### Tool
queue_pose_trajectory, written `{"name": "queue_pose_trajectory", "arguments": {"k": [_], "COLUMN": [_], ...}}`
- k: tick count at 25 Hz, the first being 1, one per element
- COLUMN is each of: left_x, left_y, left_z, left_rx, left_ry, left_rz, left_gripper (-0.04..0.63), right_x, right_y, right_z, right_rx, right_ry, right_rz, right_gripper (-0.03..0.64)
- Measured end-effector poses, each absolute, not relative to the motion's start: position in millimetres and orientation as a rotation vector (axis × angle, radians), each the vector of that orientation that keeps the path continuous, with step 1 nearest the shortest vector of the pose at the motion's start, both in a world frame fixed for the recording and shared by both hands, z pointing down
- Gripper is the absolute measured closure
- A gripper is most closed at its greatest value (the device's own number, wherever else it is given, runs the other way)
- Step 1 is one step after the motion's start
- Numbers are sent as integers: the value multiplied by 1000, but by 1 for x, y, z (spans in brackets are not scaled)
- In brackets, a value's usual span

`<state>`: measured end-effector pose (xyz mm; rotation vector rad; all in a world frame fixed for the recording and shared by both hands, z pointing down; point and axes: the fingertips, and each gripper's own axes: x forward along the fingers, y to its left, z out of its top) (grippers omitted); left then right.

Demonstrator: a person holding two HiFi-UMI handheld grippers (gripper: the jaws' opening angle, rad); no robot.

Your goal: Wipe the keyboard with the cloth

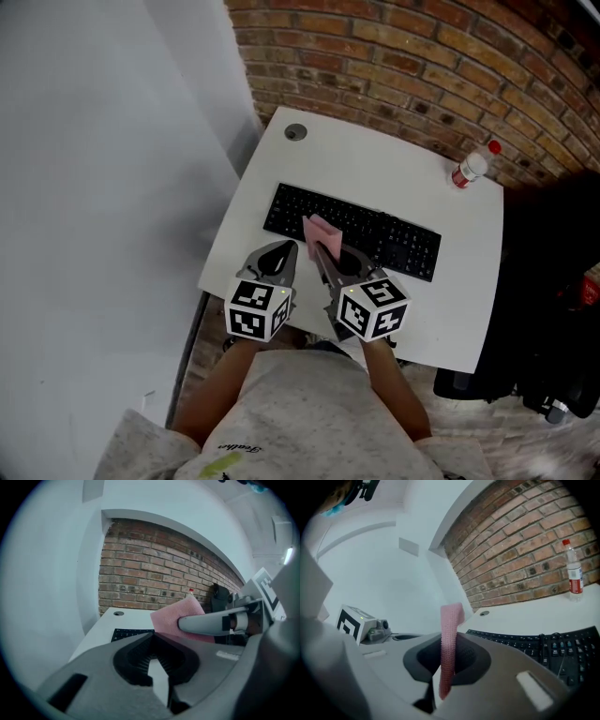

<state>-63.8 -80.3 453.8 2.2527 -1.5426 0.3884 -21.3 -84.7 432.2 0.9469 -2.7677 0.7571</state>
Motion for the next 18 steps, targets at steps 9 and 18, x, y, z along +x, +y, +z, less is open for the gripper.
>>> {"name": "queue_pose_trajectory", "arguments": {"k": [9,18], "left_x": [-86,-117], "left_y": [-91,-111], "left_z": [460,469], "left_rx": [2168,2134], "left_ry": [-1622,-1624], "left_rz": [434,471], "left_gripper": [609,607], "right_x": [-52,-90], "right_y": [-115,-150], "right_z": [442,449], "right_rx": [847,831], "right_ry": [-2785,-2768], "right_rz": [970,1186], "right_gripper": [604,606]}}
